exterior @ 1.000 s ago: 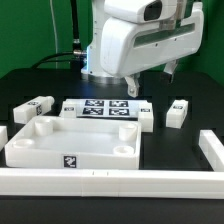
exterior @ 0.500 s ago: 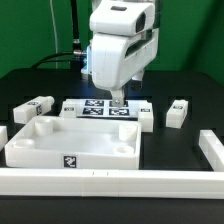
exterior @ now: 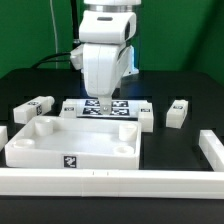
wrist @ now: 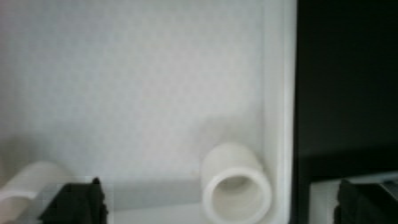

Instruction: Assemble desk

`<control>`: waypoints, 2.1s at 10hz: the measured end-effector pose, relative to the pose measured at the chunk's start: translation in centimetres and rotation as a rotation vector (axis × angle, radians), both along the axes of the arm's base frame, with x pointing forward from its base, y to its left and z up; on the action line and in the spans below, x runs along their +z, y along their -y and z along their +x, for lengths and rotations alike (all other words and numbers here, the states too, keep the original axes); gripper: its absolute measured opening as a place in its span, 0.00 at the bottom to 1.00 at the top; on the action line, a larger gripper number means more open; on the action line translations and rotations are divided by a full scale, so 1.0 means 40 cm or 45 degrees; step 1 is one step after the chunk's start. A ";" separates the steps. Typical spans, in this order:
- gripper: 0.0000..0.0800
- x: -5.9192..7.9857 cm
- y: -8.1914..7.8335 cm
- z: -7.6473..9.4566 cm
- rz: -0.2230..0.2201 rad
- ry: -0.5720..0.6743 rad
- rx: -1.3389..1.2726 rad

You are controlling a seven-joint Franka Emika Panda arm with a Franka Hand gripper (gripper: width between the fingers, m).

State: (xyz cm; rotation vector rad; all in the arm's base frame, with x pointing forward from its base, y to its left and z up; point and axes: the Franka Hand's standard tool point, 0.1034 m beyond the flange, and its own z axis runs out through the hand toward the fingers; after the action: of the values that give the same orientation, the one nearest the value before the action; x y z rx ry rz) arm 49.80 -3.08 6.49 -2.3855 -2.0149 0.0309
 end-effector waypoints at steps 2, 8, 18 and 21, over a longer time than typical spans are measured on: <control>0.81 -0.015 0.003 -0.013 0.003 0.013 0.026; 0.81 -0.098 0.000 -0.058 0.019 -0.022 0.050; 0.07 -0.131 0.003 -0.075 0.025 -0.048 0.041; 0.07 -0.130 0.003 -0.075 0.025 -0.047 0.041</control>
Offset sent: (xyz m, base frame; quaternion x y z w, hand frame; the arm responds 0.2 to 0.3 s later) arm 0.0000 0.0000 0.0000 0.0000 0.0000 0.0000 1.0000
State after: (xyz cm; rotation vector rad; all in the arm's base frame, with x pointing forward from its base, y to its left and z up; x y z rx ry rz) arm 46.81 -3.18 1.28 -2.3234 -2.0275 0.0556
